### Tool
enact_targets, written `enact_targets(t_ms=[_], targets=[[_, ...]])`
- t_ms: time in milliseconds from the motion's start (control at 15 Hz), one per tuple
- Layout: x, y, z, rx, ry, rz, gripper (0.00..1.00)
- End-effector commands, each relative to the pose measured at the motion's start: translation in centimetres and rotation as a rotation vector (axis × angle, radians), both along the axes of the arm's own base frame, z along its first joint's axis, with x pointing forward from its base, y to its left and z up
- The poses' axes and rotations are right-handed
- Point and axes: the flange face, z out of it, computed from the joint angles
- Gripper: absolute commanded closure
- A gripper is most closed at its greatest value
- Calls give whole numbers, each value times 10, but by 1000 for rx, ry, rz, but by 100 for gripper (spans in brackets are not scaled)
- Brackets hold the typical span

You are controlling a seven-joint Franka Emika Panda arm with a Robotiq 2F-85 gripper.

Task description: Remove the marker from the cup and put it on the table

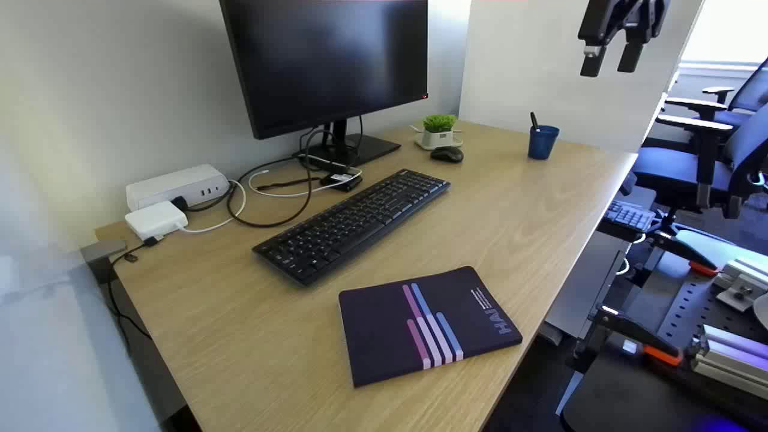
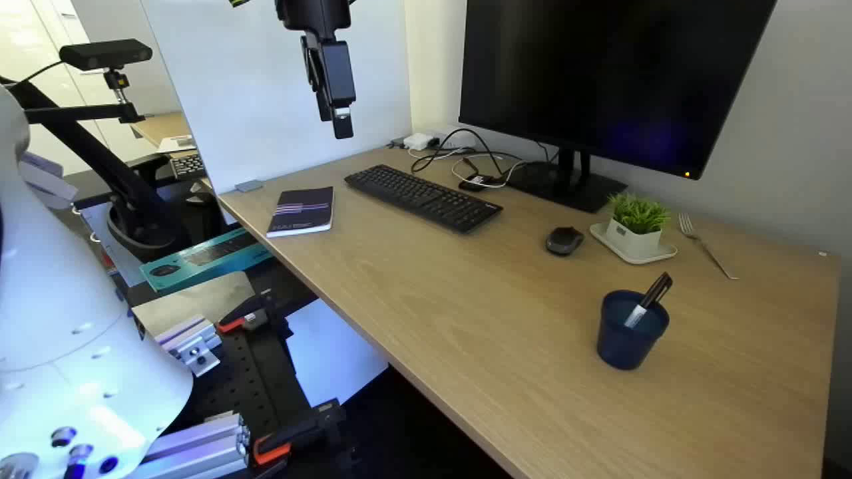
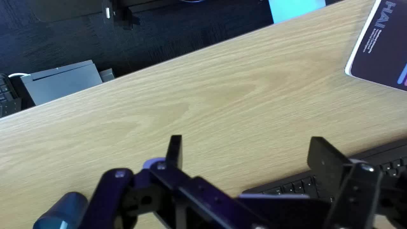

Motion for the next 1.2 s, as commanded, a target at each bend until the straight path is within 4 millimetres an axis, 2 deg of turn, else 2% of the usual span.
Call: enact_targets(t_ms=[0,800,1133], targets=[[0,0,1,0,1,0,0],[0,0,1,0,1,0,0],[25,-10,-21,-46,-63,-66,0]])
